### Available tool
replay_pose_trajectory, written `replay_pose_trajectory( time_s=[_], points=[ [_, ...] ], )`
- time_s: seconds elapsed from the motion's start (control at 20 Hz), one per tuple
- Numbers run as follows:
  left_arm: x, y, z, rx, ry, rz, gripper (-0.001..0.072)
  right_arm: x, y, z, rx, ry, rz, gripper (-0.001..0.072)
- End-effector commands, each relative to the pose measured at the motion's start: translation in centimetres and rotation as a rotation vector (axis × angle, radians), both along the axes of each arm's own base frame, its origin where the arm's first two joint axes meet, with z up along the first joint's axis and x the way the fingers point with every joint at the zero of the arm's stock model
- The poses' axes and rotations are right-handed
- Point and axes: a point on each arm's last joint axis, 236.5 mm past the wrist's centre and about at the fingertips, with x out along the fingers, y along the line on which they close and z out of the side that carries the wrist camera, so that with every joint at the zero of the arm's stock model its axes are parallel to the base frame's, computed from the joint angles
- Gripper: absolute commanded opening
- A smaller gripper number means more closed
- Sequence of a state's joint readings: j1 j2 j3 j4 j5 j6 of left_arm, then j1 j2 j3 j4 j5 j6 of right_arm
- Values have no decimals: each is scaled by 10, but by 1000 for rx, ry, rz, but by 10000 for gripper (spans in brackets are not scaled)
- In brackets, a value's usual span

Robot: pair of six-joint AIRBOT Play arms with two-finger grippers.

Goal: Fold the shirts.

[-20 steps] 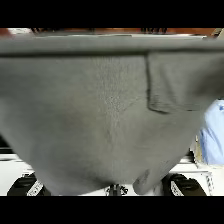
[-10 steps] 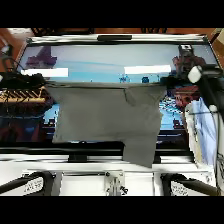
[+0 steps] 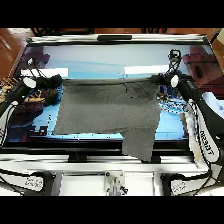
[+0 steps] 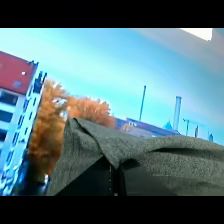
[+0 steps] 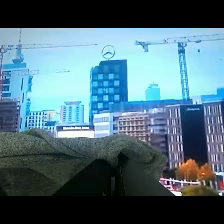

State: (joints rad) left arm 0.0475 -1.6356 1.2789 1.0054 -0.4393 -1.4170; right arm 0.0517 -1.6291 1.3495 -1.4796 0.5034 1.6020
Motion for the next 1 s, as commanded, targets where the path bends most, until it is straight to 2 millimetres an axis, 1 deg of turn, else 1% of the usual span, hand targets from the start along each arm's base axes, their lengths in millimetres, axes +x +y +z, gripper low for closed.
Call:
replay_pose_trajectory(
  time_s=[0.0,0.05,0.1,0.2,0.3,0.4,0.45,0.55,0.75,0.9,0.95],
  points=[
    [13,-2,-13,28,-37,14,34,1,1,-10,6,13,-2,75],
    [8,0,-17,36,-12,-1,34,-5,2,-10,5,39,1,75],
    [-1,2,-23,36,38,-27,34,-16,2,-14,3,89,7,75],
    [-27,4,-39,36,177,-99,34,-56,4,-35,-1,284,24,75],
    [-62,9,-59,45,330,-164,34,-102,7,-57,-7,489,47,75],
    [-88,15,-69,44,441,-204,34,-128,6,-69,-1,597,33,75],
    [-97,17,-72,37,477,-213,34,-134,5,-71,4,623,23,75],
    [-106,22,-74,21,514,-214,34,-140,6,-72,20,651,-3,75],
    [-110,16,-77,16,531,-228,34,-142,9,-74,60,670,-57,75],
    [-113,15,-82,9,553,-231,34,-153,18,-85,103,737,-61,77],
    [-117,14,-84,3,568,-236,40,-155,21,-89,113,755,-60,180]
  ],
)
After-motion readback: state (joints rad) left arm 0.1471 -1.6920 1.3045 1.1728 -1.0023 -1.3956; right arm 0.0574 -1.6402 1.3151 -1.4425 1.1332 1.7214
